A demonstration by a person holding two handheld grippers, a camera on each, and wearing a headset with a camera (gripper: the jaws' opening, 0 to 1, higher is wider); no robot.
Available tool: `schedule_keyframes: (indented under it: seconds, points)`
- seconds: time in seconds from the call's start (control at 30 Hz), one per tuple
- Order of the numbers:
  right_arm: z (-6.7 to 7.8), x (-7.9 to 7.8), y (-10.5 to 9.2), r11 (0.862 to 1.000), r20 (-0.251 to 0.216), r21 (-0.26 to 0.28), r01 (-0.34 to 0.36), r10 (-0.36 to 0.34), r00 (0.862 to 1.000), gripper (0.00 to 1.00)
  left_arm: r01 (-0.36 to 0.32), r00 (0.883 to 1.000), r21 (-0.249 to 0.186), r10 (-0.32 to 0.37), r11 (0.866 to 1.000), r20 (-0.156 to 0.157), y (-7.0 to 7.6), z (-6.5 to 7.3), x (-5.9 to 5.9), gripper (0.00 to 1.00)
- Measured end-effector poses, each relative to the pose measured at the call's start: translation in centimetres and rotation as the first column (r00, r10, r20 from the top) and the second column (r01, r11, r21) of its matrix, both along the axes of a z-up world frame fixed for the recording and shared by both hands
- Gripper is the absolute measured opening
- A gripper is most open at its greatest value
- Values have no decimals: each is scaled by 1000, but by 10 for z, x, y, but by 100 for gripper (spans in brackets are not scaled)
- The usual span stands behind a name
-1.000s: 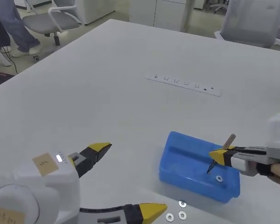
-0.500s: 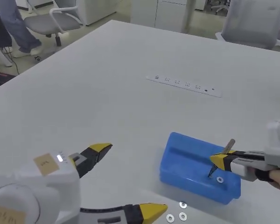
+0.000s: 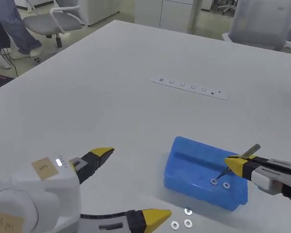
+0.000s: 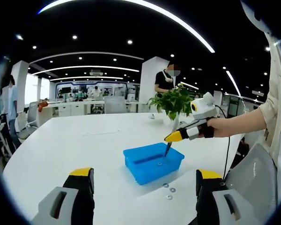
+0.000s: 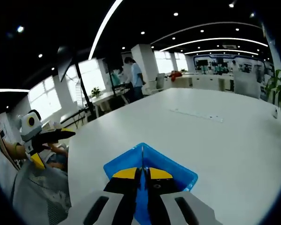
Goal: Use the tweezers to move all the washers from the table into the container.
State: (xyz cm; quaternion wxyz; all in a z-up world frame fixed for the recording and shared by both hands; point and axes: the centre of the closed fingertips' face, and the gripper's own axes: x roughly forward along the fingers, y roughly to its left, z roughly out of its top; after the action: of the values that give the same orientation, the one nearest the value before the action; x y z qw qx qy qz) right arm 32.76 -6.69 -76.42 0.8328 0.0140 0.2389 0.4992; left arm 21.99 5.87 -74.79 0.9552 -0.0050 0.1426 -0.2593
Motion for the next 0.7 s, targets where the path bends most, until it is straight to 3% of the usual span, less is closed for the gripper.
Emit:
schedule_keyframes:
  seconds: [0.07, 0.23, 0.47, 0.7]
  points:
    - [8, -10, 4, 999, -6, 53, -9, 10, 1000, 4, 4, 1000, 6, -4, 1000, -1, -1, -1, 0, 92]
    - [5, -36, 17, 995, -51, 83, -58, 62, 997, 4, 6, 1000, 5, -6, 1000, -3, -1, -1, -1, 92]
    - [-28, -65, 35, 990, -130, 37, -136, 139, 982, 4, 11, 1000, 11, -11, 1000, -8, -1, -2, -1, 91]
    - [-54, -73, 38, 986, -183, -12, -167, 162, 970, 4, 6, 1000, 10, -6, 1000, -9, 0, -2, -1, 91]
